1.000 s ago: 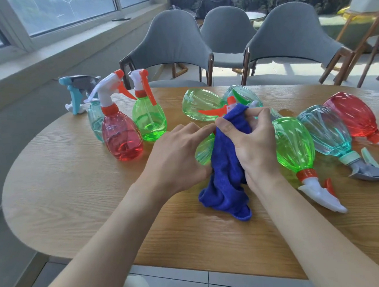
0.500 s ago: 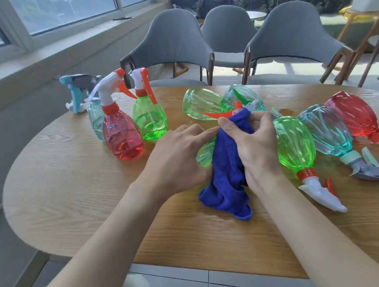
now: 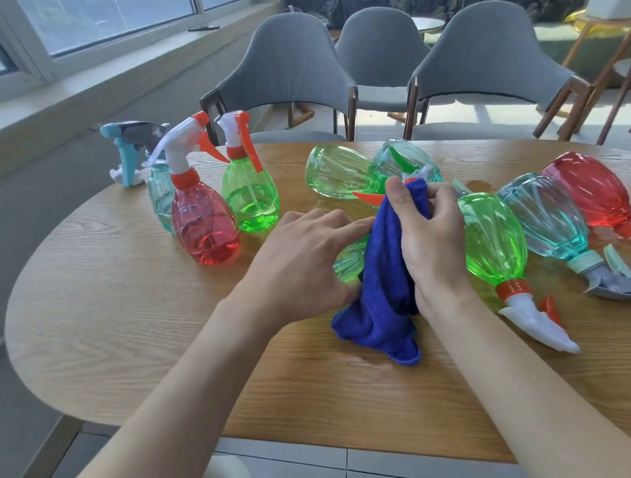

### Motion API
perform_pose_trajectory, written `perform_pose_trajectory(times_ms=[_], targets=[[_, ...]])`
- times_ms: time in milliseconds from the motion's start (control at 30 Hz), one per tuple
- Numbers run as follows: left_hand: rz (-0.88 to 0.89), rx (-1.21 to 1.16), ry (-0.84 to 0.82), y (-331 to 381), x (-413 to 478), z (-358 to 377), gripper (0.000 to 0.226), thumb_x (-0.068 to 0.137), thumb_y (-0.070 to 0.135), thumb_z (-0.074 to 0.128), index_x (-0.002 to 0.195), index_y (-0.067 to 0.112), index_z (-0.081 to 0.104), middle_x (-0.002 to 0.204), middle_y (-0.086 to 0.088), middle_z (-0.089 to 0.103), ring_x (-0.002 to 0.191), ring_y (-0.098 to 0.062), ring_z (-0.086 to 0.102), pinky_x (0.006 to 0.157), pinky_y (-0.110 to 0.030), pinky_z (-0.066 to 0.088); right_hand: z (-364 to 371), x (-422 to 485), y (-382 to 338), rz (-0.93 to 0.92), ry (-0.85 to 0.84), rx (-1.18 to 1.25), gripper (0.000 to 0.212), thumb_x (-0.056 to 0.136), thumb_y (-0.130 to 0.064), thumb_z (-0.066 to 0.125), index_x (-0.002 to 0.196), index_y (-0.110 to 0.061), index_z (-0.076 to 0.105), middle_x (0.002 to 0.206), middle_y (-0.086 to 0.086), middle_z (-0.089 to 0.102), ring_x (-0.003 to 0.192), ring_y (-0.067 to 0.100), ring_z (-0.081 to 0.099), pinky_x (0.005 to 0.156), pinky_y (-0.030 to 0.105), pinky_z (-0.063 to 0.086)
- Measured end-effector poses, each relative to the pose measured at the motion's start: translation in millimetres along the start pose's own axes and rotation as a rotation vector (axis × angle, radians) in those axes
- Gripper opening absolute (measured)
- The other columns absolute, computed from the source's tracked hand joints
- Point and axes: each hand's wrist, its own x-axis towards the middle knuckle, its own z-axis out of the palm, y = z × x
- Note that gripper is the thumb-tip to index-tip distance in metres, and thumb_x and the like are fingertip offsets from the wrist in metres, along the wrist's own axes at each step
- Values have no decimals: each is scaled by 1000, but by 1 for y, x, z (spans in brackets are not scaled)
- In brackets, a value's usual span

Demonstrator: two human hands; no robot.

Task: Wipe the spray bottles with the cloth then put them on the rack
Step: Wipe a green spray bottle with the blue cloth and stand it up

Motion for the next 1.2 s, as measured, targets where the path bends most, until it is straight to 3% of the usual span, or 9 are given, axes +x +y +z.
perform_pose_trajectory(times_ms=[100, 267, 400, 600, 700, 800, 867, 1067, 1200], targets=[[-11, -12, 7, 1, -1, -2, 71, 85, 61, 71, 151, 38, 57, 118, 13, 70, 102, -20, 62, 91, -39, 46, 2, 1, 1, -13, 6, -91, 37, 105, -60, 54, 93, -25, 57, 79, -12, 57, 75, 12, 57, 79, 41, 49], [-9, -4, 3, 0, -1, -2, 71, 84, 60, 73, 151, 38, 58, 120, 14, 70, 105, -20, 63, 91, -40, 47, 5, -2, -5, 16, -4, -97, 53, 106, -66, 37, 119, -24, 66, 112, -7, 70, 113, 19, 66, 109, 52, 48], [-47, -43, 10, -2, -1, -2, 72, 81, 59, 74, 148, 39, 59, 118, 14, 69, 106, -19, 64, 87, -40, 52, 4, -1, -1, 20, -75, -39, 39, 101, -66, 45, 104, -36, 69, 101, -7, 74, 106, 23, 71, 105, 59, 51], [-255, -199, 76, -8, -1, -6, 78, 79, 56, 82, 151, 42, 55, 126, 14, 68, 119, -14, 63, 90, -41, 55, 9, -9, -1, -52, -185, -136, 17, 112, -38, 51, 105, -32, 65, 90, -18, 71, 86, -2, 65, 84, 24, 49], [-263, -180, 72, -8, -1, -7, 79, 78, 53, 85, 151, 42, 55, 126, 14, 68, 119, -15, 63, 91, -41, 55, 10, -11, -1, -18, -131, -172, 39, 111, -52, 46, 98, -18, 62, 79, -7, 65, 71, 4, 61, 76, 34, 49], [-270, -190, 50, -9, -1, -8, 79, 77, 51, 85, 150, 45, 55, 124, 17, 67, 119, -12, 62, 92, -41, 54, 9, -11, -2, 65, -137, -130, 60, 103, -72, 41, 112, -20, 69, 103, 0, 75, 94, -1, 69, 94, 38, 52], [-264, -194, 41, -8, 0, -9, 79, 77, 51, 84, 150, 46, 54, 126, 18, 66, 121, -12, 61, 94, -40, 54, 10, -12, -4, 158, -131, -11, 67, 91, -86, 43, 113, -31, 75, 112, 1, 78, 111, 20, 73, 106, 53, 53], [-318, -244, 61, -13, 0, -8, 81, 79, 52, 83, 153, 45, 52, 137, 19, 64, 126, -12, 62, 101, -39, 53, 8, -9, -2, 109, -198, 112, 10, 100, -41, 67, 97, -32, 70, 87, -5, 69, 87, 19, 67, 89, 51, 55], [-310, -246, 73, -13, -1, -8, 80, 80, 57, 82, 153, 42, 53, 136, 14, 65, 125, -15, 59, 103, -40, 50, 10, -14, -6, 141, -187, 86, 28, 99, -47, 69, 94, -19, 67, 90, 14, 71, 88, 41, 71, 88, 61, 58]])
